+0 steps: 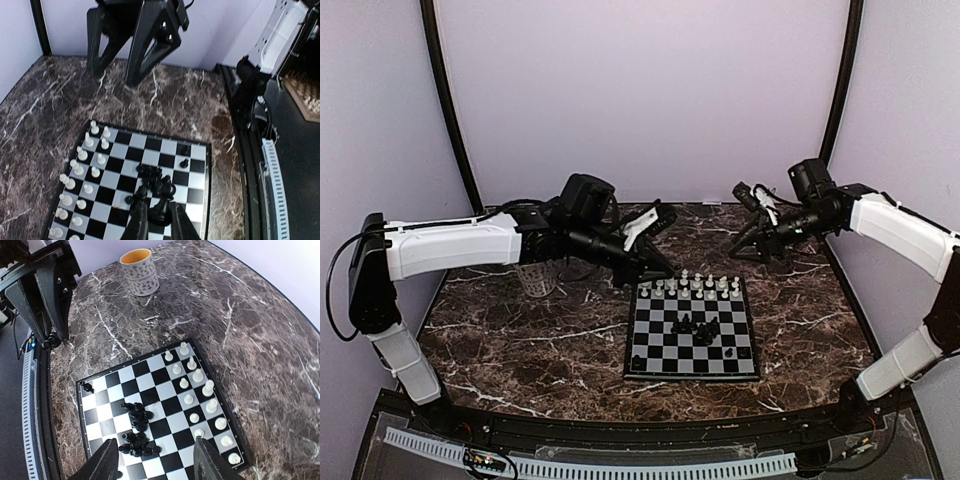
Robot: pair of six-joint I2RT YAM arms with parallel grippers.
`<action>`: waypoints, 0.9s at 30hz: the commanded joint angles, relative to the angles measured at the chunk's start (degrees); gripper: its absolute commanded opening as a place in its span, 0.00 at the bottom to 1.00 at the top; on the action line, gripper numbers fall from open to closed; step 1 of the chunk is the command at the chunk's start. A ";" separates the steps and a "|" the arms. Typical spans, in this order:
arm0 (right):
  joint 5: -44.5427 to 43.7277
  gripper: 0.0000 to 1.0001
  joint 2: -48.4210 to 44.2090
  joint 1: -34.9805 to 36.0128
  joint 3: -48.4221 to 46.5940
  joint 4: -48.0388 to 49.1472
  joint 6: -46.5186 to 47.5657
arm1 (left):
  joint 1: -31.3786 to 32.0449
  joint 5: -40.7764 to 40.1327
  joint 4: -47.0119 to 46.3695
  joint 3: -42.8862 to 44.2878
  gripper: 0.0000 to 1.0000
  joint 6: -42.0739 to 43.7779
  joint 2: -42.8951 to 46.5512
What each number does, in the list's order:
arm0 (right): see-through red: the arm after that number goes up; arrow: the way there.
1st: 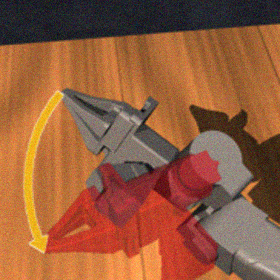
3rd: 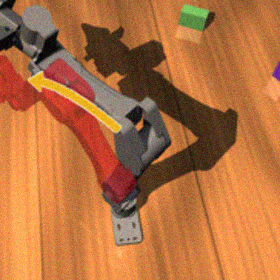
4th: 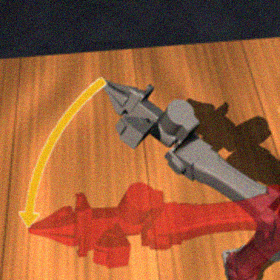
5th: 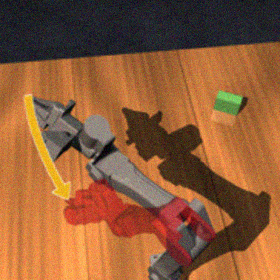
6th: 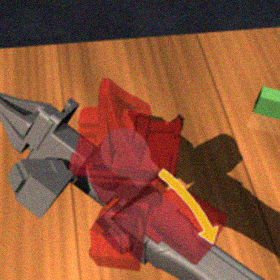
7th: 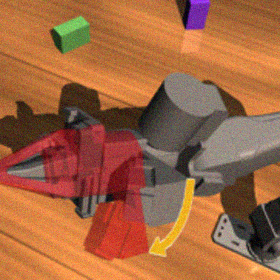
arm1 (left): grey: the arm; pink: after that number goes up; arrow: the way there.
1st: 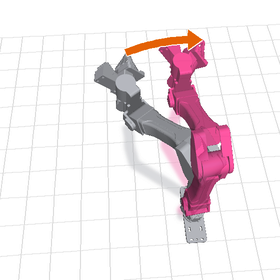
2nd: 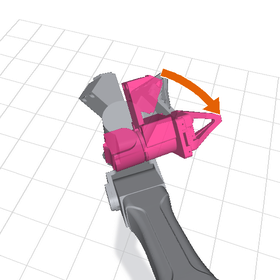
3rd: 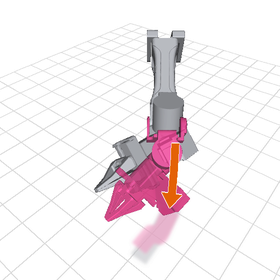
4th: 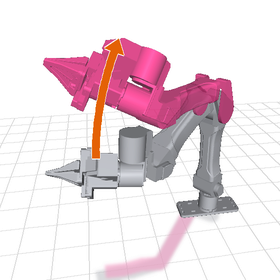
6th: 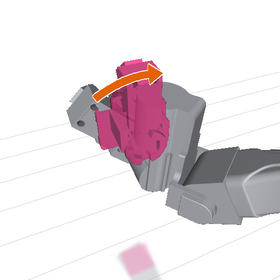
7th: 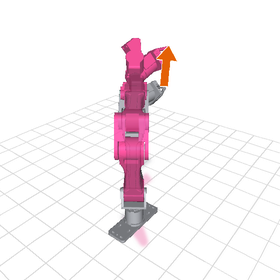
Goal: Set up the chess pieces on the board
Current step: Pass from the left arm to the right
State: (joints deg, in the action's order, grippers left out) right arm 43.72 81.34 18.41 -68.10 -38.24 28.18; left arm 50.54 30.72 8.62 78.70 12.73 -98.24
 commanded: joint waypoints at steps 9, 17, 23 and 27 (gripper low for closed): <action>-0.78 0.51 6.72 16.77 -17.33 -7.86 3.22 | -0.79 12.90 -31.13 -15.58 0.11 -20.10 6.77; -3.38 0.47 7.05 21.35 -16.41 -11.27 8.01 | -0.80 16.95 -34.83 -16.11 0.11 -23.29 5.13; -2.74 0.44 6.47 22.19 -15.87 -11.48 8.35 | -0.80 17.24 -34.99 -16.06 0.11 -23.44 4.85; -1.55 0.42 6.29 22.36 -16.66 -12.98 9.26 | -0.78 17.48 -35.04 -15.91 0.11 -23.68 4.47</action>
State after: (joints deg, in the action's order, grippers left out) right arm 40.86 88.66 40.34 -84.18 -49.76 36.03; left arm 50.02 46.63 -24.43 63.33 -10.26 -94.50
